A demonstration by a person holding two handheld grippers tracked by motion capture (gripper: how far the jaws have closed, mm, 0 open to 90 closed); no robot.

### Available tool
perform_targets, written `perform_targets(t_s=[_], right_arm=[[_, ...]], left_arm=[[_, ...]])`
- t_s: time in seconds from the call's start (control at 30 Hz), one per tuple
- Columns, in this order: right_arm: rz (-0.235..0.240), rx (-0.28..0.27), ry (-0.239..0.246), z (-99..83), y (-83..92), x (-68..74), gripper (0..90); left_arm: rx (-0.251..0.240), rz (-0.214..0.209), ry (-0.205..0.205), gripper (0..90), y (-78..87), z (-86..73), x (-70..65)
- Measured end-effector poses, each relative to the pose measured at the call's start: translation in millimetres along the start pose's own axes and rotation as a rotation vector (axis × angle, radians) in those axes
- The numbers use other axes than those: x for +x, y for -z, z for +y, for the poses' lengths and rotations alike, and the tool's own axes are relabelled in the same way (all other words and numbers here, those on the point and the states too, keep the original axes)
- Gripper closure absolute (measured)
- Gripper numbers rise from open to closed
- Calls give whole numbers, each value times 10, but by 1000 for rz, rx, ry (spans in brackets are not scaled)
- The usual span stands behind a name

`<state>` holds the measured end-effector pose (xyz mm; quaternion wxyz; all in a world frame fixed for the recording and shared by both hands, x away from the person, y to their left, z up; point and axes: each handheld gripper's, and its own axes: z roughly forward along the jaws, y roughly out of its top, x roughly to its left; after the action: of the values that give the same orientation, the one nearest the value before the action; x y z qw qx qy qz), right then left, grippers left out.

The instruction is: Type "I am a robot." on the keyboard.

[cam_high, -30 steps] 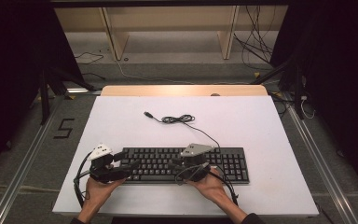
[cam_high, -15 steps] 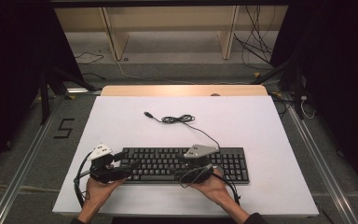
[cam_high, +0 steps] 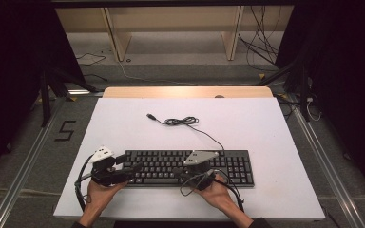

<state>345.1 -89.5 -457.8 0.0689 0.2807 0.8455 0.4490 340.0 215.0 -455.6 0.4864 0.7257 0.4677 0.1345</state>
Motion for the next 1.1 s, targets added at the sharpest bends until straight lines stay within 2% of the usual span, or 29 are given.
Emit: perform_targets(t_s=[0.43,0.77,1.0,1.1], right_arm=[[9,64,16,-50,-136,45,900],[-19,129,38,-107,-251,54,900],[-39,131,62,-120,-255,81,900],[-33,131,48,-115,-253,73,900]], left_arm=[[2,0,2,261,-1,-3,6],[7,-1,1,263,-2,-4,14],[8,-1,2,263,-3,-6,12],[7,-1,1,263,-2,-5,10]])
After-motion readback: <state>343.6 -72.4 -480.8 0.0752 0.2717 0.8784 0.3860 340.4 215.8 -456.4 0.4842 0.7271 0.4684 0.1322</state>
